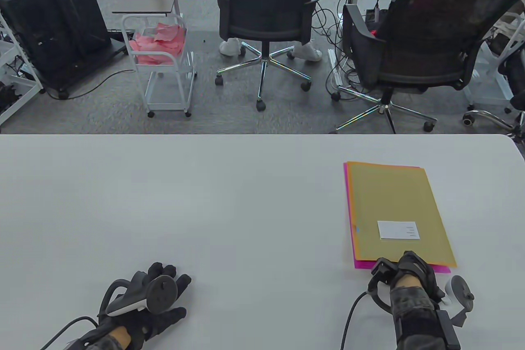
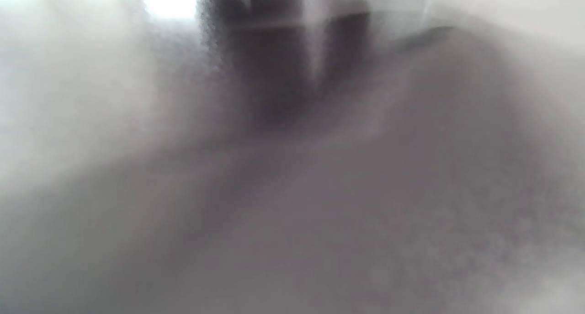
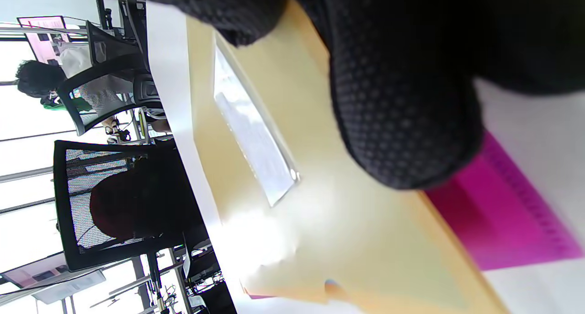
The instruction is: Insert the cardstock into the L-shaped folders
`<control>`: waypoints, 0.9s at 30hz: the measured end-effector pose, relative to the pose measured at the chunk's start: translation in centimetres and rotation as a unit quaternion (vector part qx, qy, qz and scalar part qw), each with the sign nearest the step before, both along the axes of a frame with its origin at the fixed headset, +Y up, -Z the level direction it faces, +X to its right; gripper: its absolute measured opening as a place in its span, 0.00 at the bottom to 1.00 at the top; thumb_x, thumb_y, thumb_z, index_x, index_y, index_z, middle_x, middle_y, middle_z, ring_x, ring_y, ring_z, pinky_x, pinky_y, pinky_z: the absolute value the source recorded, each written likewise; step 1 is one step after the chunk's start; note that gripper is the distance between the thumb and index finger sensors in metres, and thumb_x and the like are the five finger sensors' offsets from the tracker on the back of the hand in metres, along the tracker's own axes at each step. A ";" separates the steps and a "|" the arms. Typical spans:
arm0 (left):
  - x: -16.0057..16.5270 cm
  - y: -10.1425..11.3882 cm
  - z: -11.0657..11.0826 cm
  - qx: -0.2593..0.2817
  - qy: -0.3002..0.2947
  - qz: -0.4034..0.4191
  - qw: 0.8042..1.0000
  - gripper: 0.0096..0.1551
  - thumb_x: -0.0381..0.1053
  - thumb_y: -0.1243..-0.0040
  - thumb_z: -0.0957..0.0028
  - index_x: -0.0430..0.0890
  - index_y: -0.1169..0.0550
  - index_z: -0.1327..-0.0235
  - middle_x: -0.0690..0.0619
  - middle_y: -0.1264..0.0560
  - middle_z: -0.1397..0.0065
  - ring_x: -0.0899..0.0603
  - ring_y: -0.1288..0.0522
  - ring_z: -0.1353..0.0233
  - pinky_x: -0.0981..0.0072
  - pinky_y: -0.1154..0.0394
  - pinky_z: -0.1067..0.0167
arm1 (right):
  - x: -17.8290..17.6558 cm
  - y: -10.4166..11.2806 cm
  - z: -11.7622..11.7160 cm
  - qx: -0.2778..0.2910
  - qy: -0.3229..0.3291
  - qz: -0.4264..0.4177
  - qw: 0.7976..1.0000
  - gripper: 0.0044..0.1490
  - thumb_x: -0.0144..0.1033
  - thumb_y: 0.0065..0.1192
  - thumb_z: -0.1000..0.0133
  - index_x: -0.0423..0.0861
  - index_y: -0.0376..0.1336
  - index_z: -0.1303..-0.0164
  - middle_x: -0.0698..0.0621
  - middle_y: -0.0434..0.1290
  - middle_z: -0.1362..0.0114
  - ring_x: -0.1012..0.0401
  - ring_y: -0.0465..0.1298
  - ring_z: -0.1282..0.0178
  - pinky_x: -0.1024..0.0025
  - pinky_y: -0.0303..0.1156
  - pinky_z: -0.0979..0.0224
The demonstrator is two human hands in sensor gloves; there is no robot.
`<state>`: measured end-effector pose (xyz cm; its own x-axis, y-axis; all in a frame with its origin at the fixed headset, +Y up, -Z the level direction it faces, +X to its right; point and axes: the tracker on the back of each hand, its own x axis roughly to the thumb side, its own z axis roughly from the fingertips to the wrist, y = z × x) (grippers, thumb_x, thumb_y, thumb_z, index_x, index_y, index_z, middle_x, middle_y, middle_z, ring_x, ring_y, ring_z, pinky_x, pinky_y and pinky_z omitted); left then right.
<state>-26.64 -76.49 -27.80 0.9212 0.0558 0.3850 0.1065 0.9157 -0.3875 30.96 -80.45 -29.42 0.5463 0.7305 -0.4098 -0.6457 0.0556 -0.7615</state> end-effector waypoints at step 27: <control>-0.6 0.5 -0.4 0.000 0.019 -0.006 1.000 0.45 0.72 0.52 0.49 0.58 0.48 0.21 0.42 0.51 0.16 0.27 0.53 0.17 0.30 0.50 0.28 | -2.6 3.7 0.0 -0.036 0.145 0.011 0.989 0.60 0.55 0.53 0.47 0.26 0.26 0.41 0.21 0.49 0.34 0.44 0.80 0.55 0.54 0.79 0.60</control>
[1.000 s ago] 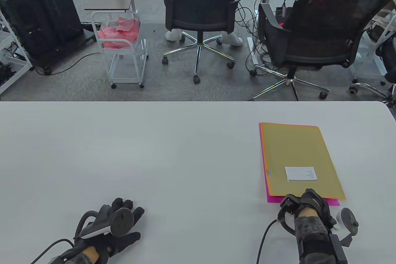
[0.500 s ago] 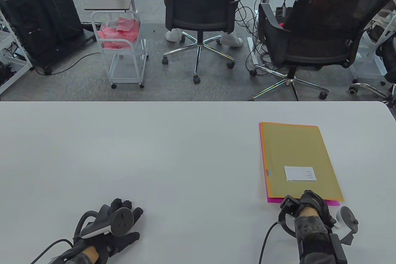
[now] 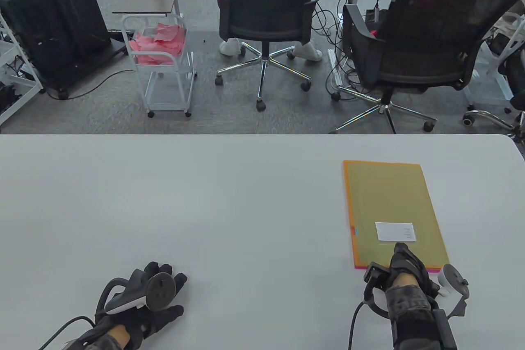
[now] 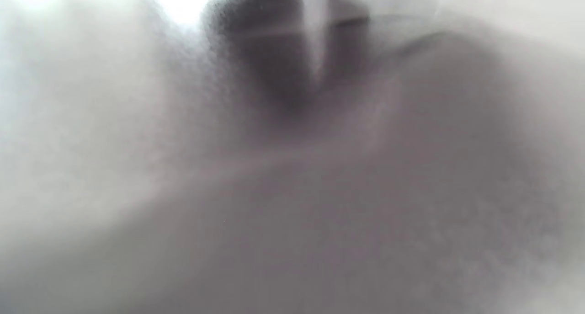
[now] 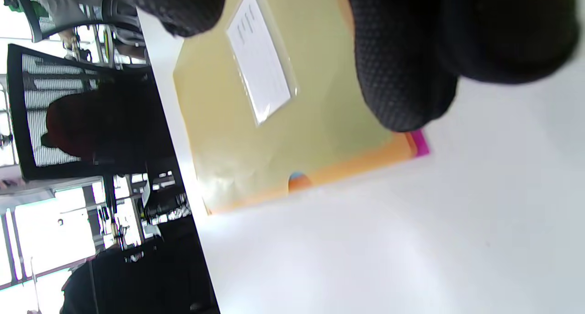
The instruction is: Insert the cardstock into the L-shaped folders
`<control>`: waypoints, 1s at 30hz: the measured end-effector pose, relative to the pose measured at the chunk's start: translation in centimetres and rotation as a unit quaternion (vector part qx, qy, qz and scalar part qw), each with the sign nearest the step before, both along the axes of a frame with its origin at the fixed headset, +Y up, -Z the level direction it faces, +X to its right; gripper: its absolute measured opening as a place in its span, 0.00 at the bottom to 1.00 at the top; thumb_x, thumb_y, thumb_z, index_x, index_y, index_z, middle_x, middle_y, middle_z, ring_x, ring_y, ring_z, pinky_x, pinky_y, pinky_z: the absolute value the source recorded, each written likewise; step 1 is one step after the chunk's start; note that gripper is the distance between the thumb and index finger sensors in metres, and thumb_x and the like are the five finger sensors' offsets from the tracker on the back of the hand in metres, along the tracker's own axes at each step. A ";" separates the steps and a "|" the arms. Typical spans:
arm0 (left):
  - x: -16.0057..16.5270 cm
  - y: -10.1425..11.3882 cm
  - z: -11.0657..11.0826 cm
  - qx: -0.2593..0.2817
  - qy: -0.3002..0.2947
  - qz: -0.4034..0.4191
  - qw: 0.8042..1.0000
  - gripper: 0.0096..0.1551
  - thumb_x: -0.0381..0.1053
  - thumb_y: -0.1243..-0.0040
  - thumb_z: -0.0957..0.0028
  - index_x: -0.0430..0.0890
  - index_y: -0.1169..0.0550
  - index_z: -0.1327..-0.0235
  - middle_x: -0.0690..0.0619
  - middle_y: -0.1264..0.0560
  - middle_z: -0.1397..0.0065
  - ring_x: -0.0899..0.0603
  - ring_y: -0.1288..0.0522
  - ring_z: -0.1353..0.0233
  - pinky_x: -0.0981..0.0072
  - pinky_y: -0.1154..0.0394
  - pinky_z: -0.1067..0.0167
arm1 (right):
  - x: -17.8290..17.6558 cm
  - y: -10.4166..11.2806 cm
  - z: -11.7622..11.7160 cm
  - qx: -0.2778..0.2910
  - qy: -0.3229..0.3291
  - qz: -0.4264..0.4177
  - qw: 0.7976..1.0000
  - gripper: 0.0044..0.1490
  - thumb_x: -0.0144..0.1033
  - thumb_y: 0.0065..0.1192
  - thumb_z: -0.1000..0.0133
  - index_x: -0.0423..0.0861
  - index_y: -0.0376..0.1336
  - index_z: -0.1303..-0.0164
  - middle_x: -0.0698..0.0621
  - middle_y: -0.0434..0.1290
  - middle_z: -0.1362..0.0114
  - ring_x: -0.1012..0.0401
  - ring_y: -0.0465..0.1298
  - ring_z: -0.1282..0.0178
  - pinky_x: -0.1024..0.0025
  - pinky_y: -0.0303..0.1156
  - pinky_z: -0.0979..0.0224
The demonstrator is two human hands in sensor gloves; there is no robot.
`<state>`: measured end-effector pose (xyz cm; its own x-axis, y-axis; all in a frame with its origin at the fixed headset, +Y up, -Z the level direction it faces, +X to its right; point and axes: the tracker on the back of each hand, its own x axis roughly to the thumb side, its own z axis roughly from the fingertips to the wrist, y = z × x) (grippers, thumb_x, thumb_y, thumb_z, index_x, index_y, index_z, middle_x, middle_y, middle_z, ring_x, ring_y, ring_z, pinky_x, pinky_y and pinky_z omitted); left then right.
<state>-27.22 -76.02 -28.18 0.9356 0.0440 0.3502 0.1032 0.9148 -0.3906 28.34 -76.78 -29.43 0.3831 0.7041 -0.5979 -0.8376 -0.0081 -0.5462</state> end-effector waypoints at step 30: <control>-4.8 1.5 -4.2 0.136 0.163 -0.029 0.977 0.70 0.96 0.64 0.63 0.57 0.64 0.20 0.40 0.71 0.16 0.19 0.74 0.23 0.14 0.71 0.45 | -11.9 0.9 -3.7 -0.067 0.516 0.652 0.551 0.71 0.83 0.51 0.66 0.64 0.13 0.42 0.56 0.09 0.28 0.56 0.10 0.28 0.35 0.10 0.30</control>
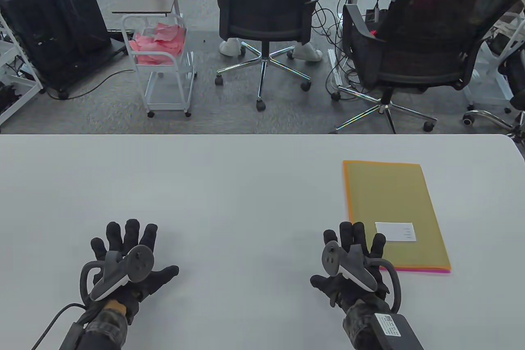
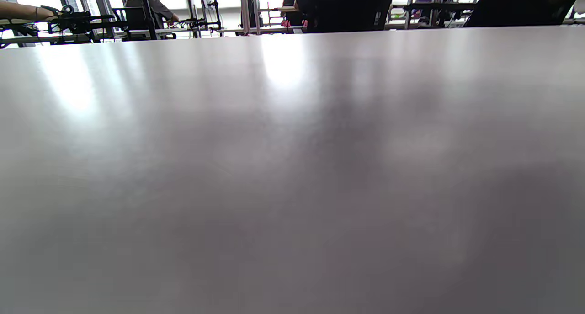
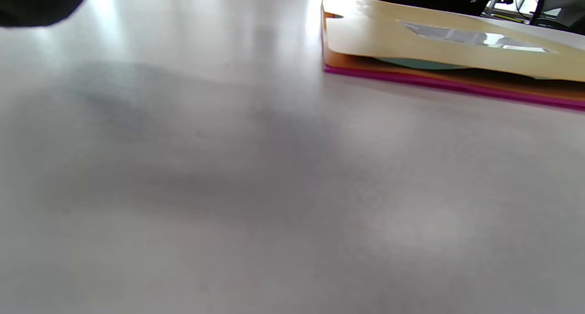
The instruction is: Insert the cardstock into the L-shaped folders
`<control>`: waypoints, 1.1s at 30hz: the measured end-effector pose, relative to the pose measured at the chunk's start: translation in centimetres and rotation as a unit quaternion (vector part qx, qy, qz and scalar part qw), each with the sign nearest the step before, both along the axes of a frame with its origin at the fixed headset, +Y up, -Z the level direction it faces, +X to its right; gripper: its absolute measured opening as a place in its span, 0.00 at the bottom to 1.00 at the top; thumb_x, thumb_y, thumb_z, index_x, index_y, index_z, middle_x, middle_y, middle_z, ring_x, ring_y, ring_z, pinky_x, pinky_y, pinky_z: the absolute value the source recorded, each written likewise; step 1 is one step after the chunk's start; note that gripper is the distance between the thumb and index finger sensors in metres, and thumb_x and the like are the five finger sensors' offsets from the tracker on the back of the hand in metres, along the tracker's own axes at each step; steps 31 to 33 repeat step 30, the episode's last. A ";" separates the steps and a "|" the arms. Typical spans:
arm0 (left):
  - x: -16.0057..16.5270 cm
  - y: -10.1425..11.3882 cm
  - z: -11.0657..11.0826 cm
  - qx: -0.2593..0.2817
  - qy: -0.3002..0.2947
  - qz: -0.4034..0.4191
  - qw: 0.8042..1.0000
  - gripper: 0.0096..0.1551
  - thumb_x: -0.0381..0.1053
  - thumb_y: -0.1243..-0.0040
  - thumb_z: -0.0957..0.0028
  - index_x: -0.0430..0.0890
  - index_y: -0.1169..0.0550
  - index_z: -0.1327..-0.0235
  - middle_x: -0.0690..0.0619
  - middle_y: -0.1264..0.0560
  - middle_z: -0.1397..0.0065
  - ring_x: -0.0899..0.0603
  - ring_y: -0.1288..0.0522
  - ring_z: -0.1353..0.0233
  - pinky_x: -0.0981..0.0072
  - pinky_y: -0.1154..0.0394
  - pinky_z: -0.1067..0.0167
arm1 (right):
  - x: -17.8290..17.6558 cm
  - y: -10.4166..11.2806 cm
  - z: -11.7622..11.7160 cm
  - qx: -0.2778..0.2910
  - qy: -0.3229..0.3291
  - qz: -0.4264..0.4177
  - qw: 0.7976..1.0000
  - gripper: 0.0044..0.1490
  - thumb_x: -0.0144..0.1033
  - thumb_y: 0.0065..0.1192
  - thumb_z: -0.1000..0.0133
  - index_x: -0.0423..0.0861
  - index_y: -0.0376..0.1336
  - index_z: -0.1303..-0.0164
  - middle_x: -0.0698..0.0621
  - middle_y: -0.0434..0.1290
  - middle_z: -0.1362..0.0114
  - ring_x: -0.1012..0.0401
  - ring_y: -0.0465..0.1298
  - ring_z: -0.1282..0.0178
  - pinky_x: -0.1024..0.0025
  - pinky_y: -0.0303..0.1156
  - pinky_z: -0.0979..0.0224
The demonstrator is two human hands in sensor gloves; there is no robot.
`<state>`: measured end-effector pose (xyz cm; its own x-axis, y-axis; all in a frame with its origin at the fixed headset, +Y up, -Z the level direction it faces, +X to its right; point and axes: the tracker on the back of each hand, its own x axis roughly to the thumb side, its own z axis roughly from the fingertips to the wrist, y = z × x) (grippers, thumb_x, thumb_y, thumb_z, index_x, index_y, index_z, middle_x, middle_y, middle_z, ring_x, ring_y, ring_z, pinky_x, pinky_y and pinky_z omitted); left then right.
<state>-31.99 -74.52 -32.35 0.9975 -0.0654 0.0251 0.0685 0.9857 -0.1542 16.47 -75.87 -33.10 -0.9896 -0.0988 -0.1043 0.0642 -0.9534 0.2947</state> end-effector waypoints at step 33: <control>-0.2 -1.7 -0.4 -0.068 0.013 0.013 0.997 0.65 0.91 0.63 0.58 0.55 0.66 0.21 0.39 0.71 0.17 0.20 0.72 0.23 0.18 0.72 0.42 | 0.8 -1.5 -0.4 -0.018 -0.021 -0.083 0.996 0.69 0.80 0.53 0.62 0.62 0.15 0.39 0.51 0.14 0.24 0.50 0.17 0.24 0.32 0.17 0.28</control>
